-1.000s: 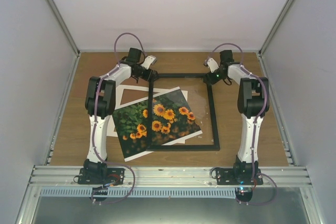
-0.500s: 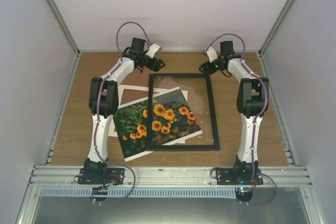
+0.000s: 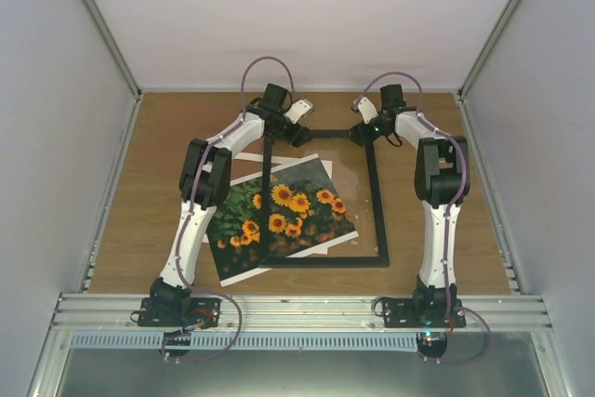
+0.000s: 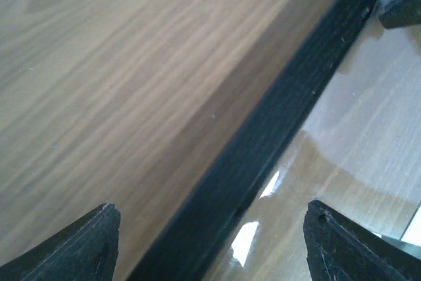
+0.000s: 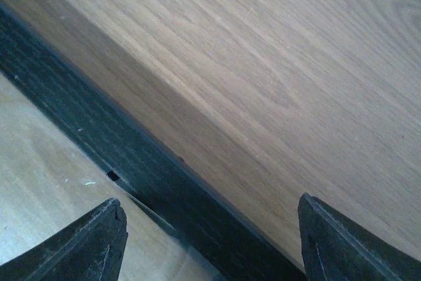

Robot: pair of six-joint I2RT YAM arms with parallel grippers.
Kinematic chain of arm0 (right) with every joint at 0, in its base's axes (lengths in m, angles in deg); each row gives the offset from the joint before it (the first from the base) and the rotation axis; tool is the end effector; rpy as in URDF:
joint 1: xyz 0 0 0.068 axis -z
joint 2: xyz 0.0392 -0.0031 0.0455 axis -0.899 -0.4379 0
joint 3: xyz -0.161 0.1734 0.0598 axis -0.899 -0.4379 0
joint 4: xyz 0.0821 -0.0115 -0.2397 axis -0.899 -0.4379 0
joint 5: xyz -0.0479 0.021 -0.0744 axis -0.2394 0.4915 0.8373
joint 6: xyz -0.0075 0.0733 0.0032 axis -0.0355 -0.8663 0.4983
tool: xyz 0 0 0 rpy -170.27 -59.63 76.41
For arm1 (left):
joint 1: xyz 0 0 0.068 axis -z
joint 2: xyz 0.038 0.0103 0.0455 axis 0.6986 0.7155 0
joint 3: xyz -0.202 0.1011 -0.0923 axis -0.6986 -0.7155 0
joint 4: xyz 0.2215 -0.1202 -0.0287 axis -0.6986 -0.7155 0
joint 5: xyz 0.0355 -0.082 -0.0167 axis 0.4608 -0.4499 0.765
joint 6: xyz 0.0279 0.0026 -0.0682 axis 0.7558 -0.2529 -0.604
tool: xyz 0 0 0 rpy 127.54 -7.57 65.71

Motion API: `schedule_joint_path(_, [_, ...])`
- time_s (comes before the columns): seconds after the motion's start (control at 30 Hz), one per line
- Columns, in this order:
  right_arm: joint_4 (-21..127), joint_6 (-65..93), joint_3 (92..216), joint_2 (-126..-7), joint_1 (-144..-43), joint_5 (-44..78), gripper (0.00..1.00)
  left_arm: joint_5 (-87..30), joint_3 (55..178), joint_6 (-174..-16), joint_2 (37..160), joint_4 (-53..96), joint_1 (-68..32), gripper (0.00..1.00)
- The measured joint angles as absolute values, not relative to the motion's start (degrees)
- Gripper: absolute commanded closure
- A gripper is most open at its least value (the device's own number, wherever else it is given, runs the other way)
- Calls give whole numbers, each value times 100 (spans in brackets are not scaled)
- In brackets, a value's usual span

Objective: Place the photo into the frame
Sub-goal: Adjust the photo frame item on the photo frame.

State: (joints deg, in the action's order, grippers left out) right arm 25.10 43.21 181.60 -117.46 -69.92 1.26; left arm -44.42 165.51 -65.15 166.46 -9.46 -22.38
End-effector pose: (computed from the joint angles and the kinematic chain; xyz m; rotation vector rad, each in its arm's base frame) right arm 0.4783 0.0736 0.1135 -0.7570 2.3876 0.3990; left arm 0.4844 -0.2222 0.1204 1.0002 2.2056 -0.5447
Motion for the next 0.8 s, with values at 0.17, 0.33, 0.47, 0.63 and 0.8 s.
schedule_joint_path(0.17, [2708,4618,17887,-11687,-6992,231,29,-4307,16376,-6313,16635,-894,-2151,24])
schedule_joint_path(0.33, [2785,4830,17699,-11578,-6996,286,29,-4230,16029,-6066,16484,-647,-2120,25])
schedule_joint_path(0.47, [2652,4857,17677,-11530,-7009,277,28,-4145,15740,-5916,16309,-605,-2109,25])
schedule_joint_path(0.63, [2464,4828,17699,-11501,-7018,209,28,-4088,15319,-5758,16062,-520,-2094,24])
schedule_joint_path(0.8, [2300,4682,17832,-11501,-7029,120,27,-3997,15314,-5645,16034,-603,-2055,20])
